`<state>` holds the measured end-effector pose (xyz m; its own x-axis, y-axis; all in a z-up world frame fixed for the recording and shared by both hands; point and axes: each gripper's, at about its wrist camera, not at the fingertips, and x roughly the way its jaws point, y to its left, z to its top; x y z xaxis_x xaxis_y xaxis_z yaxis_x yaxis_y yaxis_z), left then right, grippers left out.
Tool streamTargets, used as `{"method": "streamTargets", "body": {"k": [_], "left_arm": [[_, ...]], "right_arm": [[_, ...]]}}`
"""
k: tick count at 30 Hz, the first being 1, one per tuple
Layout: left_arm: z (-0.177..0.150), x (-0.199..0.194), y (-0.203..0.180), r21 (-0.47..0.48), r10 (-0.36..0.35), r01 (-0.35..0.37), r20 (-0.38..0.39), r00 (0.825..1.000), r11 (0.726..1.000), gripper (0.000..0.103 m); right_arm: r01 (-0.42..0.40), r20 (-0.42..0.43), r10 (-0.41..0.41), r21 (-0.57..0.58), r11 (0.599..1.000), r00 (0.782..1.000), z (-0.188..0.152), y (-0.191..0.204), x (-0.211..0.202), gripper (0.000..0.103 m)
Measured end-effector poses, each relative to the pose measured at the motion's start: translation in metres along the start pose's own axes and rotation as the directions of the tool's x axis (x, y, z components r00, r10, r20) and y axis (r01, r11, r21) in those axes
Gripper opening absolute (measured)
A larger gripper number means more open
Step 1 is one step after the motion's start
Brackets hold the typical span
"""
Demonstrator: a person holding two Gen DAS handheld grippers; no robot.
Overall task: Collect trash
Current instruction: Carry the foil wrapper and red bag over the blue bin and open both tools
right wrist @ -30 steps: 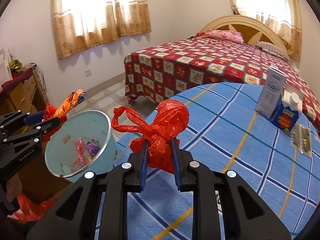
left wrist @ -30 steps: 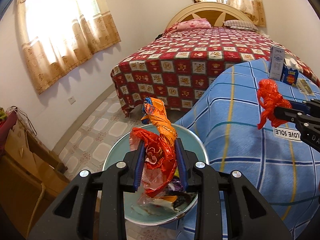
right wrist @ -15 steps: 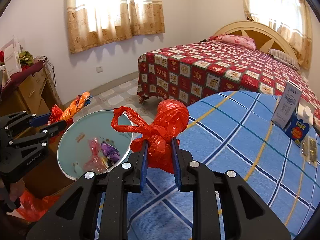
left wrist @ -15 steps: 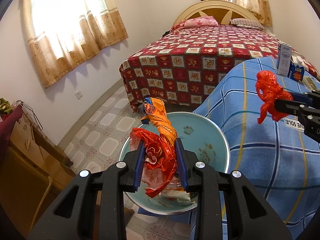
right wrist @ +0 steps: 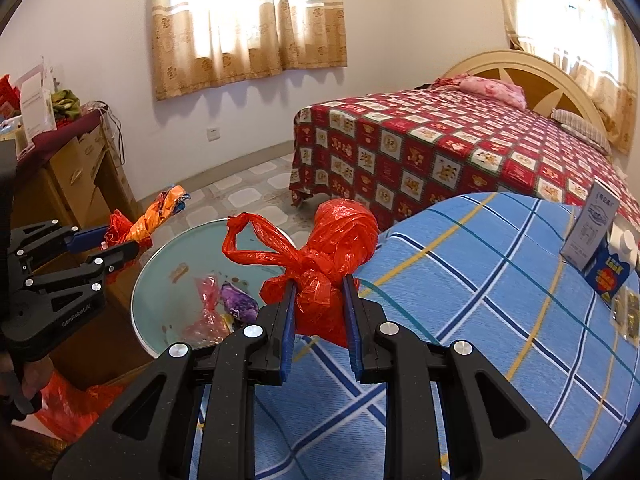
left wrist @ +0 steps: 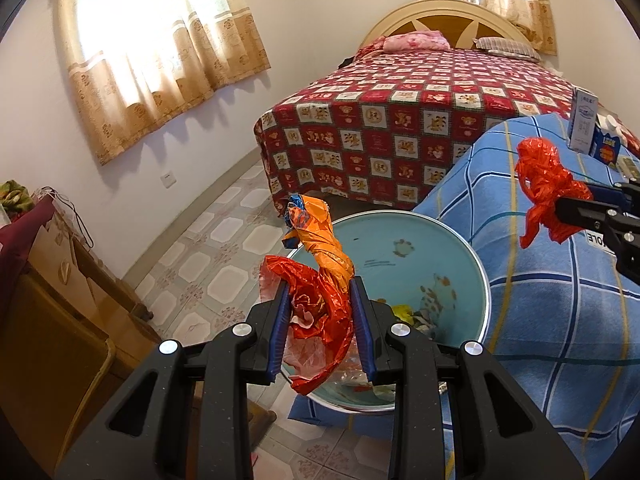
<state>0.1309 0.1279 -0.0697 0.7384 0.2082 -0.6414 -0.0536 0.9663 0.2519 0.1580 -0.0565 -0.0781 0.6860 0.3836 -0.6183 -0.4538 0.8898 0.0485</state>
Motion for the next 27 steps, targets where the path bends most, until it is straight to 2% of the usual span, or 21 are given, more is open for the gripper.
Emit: {"method": "streamTargets", "body": {"k": [27], "left_arm": [[-0.006, 0.005, 0.039, -0.059, 0.057, -0.058, -0.018, 0.998, 0.997, 0.029]], "right_arm": [[-0.048, -0.01, 0.048, -0.071, 0.996, 0.999, 0.017, 0.035, 0.023, 0.022]]}}
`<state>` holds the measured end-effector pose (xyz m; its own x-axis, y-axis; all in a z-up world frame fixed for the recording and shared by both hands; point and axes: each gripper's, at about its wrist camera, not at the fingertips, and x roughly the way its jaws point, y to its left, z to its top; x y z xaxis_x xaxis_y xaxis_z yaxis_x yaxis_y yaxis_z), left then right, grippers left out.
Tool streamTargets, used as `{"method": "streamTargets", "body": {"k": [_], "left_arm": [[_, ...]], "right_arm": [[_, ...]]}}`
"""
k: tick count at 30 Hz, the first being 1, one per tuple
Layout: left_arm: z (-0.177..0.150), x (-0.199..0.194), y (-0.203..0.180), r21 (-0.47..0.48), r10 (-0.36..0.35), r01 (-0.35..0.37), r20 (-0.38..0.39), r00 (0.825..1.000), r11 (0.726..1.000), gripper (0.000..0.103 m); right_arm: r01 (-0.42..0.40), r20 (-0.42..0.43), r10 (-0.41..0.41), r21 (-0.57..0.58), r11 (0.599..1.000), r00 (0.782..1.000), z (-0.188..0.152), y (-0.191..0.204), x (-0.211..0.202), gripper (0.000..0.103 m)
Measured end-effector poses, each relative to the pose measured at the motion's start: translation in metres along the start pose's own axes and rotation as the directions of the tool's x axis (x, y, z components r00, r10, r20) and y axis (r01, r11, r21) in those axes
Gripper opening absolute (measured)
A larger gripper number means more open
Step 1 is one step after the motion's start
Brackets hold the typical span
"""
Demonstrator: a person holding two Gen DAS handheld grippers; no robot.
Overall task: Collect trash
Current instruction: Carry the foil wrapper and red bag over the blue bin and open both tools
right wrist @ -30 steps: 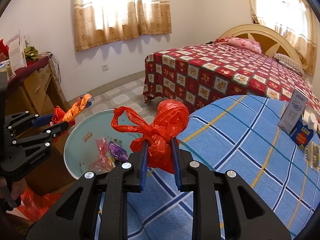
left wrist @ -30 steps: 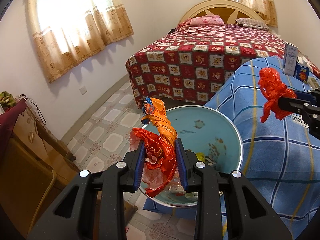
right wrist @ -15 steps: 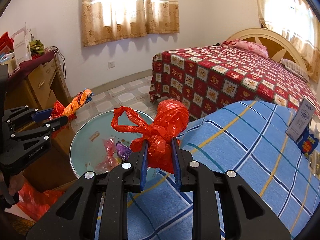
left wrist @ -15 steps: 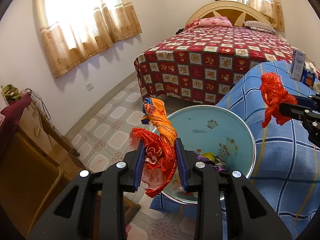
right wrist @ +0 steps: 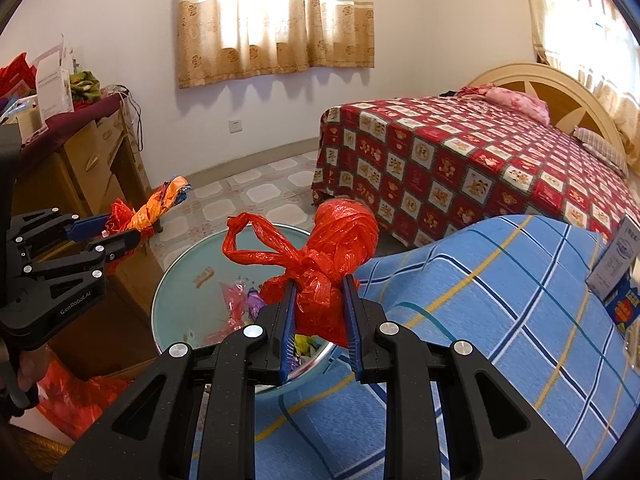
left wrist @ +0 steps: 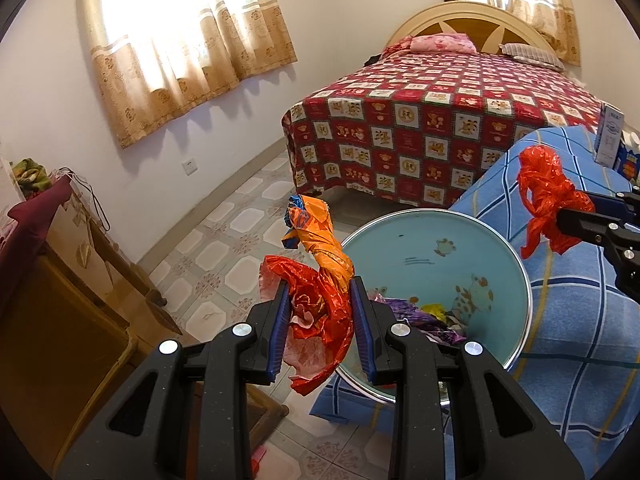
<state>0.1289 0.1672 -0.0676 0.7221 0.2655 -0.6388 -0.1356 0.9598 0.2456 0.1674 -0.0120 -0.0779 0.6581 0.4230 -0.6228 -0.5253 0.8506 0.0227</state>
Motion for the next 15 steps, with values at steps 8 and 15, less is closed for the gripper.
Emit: {"method": "streamTargets", "body": {"k": [8, 15], "left_arm": [[0.0002, 0.0011, 0.005, -0.011, 0.005, -0.005, -0.004, 1.0, 1.0, 0.029], [0.0, 0.0037, 0.0063, -0.014, 0.009, -0.009, -0.008, 1.0, 1.0, 0.029]], "right_arm": [[-0.01, -0.001, 0.01, -0.01, 1.0, 1.0, 0.0027, 0.0068, 0.0053, 0.022], [-0.018, -0.007, 0.018, -0.016, 1.0, 1.0, 0.0034, 0.0098, 0.01, 0.023]]}}
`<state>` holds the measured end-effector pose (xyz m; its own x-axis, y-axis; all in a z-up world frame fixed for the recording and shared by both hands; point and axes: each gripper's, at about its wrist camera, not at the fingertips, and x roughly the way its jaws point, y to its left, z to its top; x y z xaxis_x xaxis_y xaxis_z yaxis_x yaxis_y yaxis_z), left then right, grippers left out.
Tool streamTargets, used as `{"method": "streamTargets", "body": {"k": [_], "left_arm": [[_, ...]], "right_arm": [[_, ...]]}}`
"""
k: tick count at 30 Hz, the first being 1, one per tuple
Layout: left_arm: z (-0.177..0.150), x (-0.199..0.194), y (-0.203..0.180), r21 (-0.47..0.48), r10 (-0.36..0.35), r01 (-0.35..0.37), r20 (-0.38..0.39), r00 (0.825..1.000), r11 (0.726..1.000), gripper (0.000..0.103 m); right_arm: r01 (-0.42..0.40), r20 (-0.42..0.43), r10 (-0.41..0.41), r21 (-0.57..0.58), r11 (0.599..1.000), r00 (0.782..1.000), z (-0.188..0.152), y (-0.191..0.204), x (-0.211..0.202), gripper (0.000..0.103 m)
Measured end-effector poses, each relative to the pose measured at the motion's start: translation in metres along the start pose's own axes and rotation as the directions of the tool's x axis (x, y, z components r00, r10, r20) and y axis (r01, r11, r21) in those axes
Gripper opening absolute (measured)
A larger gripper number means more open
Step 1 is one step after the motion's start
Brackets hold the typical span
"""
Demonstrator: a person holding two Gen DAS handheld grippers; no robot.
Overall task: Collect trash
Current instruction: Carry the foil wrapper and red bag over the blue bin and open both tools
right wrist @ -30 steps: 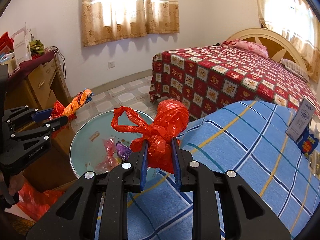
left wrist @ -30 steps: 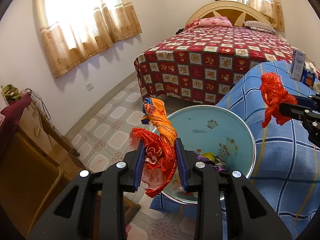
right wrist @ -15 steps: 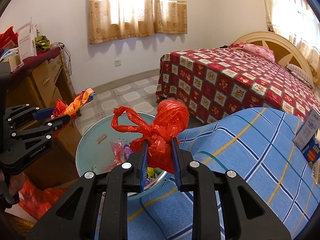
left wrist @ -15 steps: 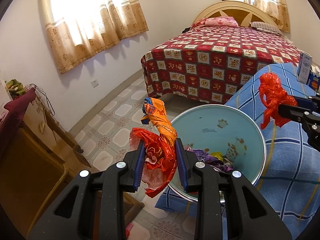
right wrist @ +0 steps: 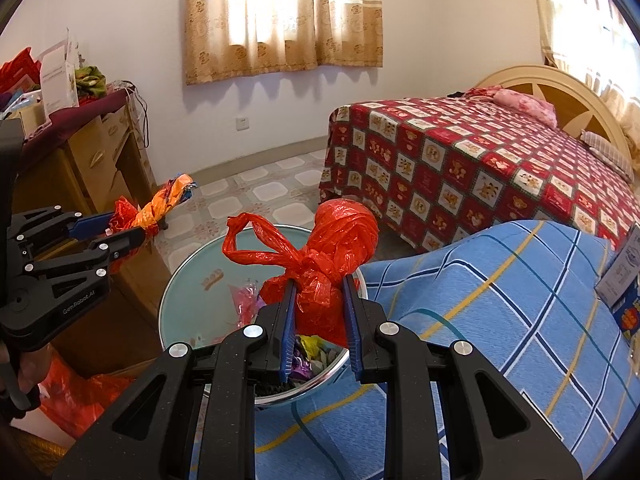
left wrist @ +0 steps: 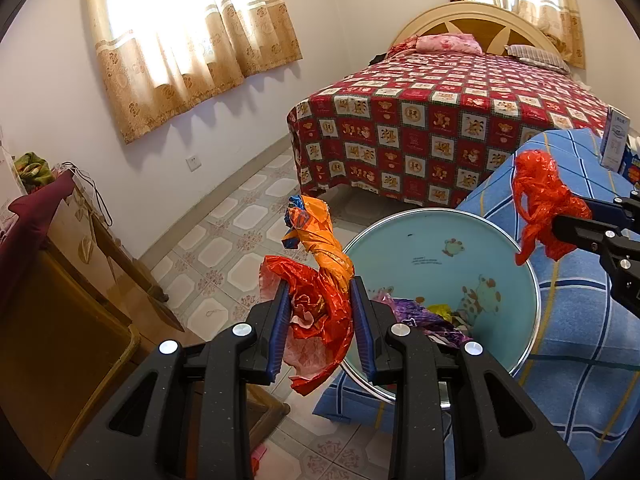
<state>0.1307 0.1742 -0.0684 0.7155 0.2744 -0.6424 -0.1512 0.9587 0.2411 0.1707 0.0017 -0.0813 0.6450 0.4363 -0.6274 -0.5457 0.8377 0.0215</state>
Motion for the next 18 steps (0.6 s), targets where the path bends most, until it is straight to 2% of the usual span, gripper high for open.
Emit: {"method": "streamTargets", "body": {"k": [18], "left_arm": [[0.0007, 0.0027, 0.0022, -0.011, 0.0, 0.0, -0.001, 1.0, 1.0, 0.03]], "right_arm": [[-0.009, -0.004, 0.009, -0.01, 1.0, 1.0, 0.0011, 0.0041, 0.0057, 0.023]]}}
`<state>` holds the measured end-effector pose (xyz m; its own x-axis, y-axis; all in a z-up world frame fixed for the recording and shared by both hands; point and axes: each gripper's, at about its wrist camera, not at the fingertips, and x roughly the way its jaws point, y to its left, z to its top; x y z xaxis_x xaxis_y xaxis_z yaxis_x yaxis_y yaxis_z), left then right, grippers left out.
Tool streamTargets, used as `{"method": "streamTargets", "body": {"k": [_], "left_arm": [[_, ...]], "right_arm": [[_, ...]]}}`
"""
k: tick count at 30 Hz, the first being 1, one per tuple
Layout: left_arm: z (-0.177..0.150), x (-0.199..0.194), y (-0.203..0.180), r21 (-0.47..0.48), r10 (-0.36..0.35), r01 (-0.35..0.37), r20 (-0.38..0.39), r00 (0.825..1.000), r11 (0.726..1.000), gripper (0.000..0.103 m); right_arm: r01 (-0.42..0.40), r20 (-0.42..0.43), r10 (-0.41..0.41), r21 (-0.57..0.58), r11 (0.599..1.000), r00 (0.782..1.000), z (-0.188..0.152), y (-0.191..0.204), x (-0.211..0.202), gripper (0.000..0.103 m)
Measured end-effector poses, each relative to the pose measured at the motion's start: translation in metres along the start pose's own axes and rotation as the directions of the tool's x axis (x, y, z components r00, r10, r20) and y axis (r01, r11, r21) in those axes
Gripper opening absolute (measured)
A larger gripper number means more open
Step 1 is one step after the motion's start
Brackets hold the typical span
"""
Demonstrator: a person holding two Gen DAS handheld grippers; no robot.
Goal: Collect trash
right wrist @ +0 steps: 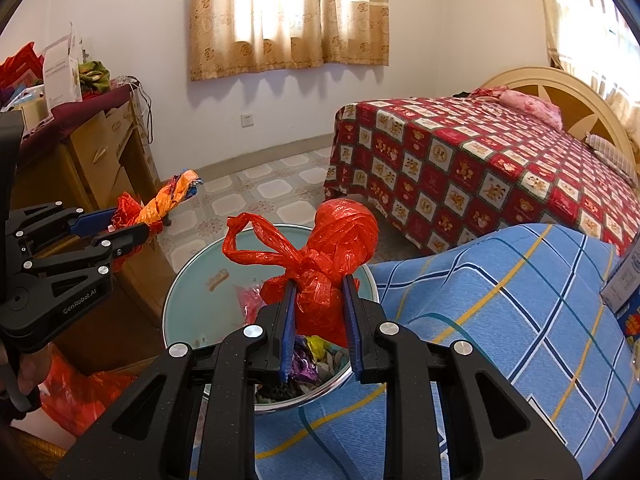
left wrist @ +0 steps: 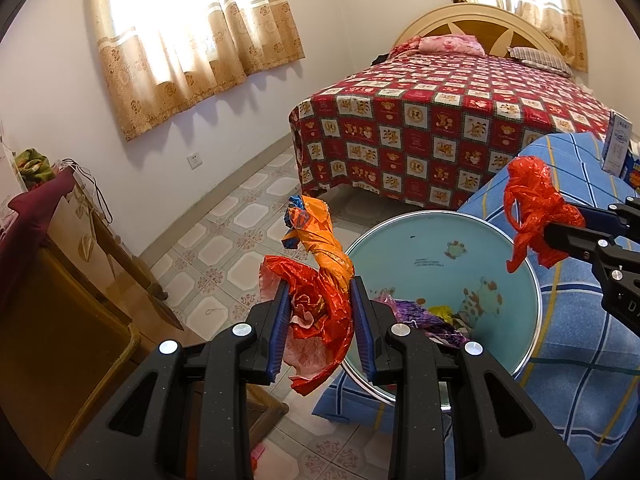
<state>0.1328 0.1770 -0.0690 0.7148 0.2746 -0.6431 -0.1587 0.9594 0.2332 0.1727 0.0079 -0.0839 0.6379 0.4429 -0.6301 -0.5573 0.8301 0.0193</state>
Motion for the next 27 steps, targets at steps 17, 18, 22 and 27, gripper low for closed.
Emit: {"method": "streamTargets", "body": {"k": [17, 18, 22, 27], "left_arm": [[0.003, -0.015, -0.011, -0.003, -0.045, 0.045, 0.046, 0.998, 0.999, 0.06], [0.004, -0.017, -0.012, -0.001, -0.046, 0.046, 0.053, 0.998, 0.999, 0.062], [0.004, -0.024, -0.013, -0.009, -0.057, 0.058, 0.075, 0.996, 0.998, 0.078], [0.002, -0.036, -0.009, -0.025, -0.059, 0.062, 0.099, 0.993, 0.998, 0.09]], "right_arm": [[-0.012, 0.021, 0.011, 0.014, 1.0, 1.0, 0.002, 0.004, 0.0, 0.044], [-0.012, 0.028, 0.012, 0.023, 1.0, 1.0, 0.003, 0.002, -0.001, 0.049], [-0.015, 0.047, 0.013, 0.049, 0.999, 0.999, 0.002, -0.003, -0.008, 0.067], [0.002, 0.084, -0.01, 0.1, 0.995, 0.996, -0.006, -0.014, -0.033, 0.078]]}}
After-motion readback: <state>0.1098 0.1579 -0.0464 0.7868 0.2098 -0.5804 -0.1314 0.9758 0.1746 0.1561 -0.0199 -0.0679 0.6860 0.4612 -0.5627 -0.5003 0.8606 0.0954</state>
